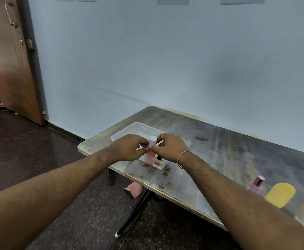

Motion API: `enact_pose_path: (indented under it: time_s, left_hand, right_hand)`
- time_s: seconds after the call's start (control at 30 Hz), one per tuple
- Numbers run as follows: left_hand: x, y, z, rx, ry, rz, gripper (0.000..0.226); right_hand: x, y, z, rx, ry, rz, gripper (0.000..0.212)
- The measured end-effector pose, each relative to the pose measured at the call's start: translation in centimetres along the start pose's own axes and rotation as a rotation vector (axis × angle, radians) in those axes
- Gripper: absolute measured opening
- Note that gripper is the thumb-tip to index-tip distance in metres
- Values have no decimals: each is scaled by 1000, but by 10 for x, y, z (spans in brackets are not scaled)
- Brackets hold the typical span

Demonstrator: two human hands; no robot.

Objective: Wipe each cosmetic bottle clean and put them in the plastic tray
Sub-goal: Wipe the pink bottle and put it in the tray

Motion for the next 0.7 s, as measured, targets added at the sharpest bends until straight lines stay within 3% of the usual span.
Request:
enact_pose_path:
  time_s: [0.3,0.47,0.57,0.7]
  left_hand:
    - [-2,-5,-3,-5,-5,-24,27]
    - [5,-9,-8,-49,32,-60,46]
    - [0,-16,-19,-232,61,-34,63]
    - [-47,-30,-38,-540,193,89,75]
  right_hand:
    - [0,-2,1,19,39,3,29]
    - [-2,-5,-3,-12,23,-33,58]
    - [-2,-20,-16,-87,-2,-93,67]
    - [-8,-51,-39,-221,-5,-194,61]
Point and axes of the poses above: each hand's wrist, its own y-axis towards the middle knuckle, its own z-axis out of the palm, x = y × z, the point moved 8 cm from there along y, towards the middle knuckle, and after that the axes turned 2 degrees about -y, right-handed, at the moved point
